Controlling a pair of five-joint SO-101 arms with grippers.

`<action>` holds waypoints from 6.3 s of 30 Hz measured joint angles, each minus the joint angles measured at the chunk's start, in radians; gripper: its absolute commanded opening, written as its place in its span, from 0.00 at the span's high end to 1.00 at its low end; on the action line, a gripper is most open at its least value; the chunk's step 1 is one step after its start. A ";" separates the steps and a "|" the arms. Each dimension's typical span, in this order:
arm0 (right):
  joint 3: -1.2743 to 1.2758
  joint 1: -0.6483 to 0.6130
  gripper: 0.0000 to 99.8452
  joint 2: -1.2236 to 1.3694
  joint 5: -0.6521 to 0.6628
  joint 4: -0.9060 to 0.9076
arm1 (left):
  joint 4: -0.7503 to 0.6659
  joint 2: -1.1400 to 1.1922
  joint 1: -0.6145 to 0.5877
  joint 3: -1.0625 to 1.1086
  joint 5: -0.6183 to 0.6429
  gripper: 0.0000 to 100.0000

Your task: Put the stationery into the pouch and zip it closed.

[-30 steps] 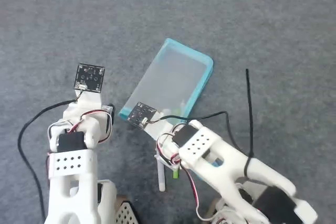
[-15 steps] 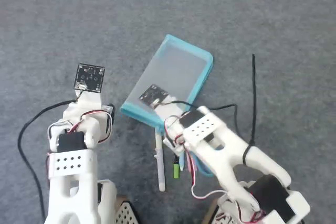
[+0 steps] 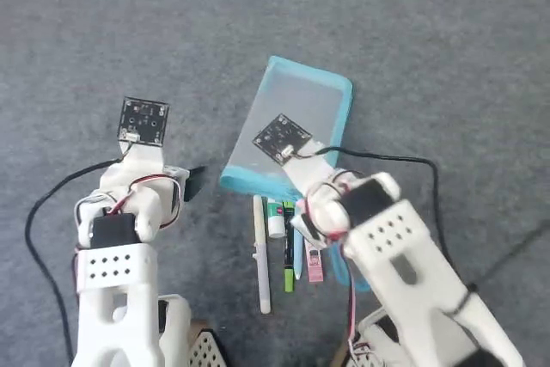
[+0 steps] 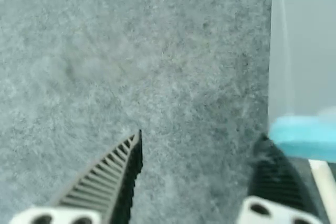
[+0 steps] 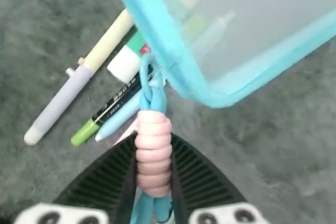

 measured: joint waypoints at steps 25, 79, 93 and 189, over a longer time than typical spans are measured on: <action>-0.259 -0.011 0.99 -0.052 0.048 0.213 | 0.321 -0.356 0.098 -0.035 -0.095 0.62; -0.463 -0.155 0.96 -0.040 0.078 0.422 | -0.114 -0.276 0.227 0.153 0.068 0.99; -0.281 -0.153 0.70 -0.048 0.080 0.321 | -0.114 -0.276 0.037 0.153 0.221 0.99; 0.103 0.003 0.89 0.353 -0.408 -0.138 | -0.055 -0.276 -0.124 0.124 0.319 0.99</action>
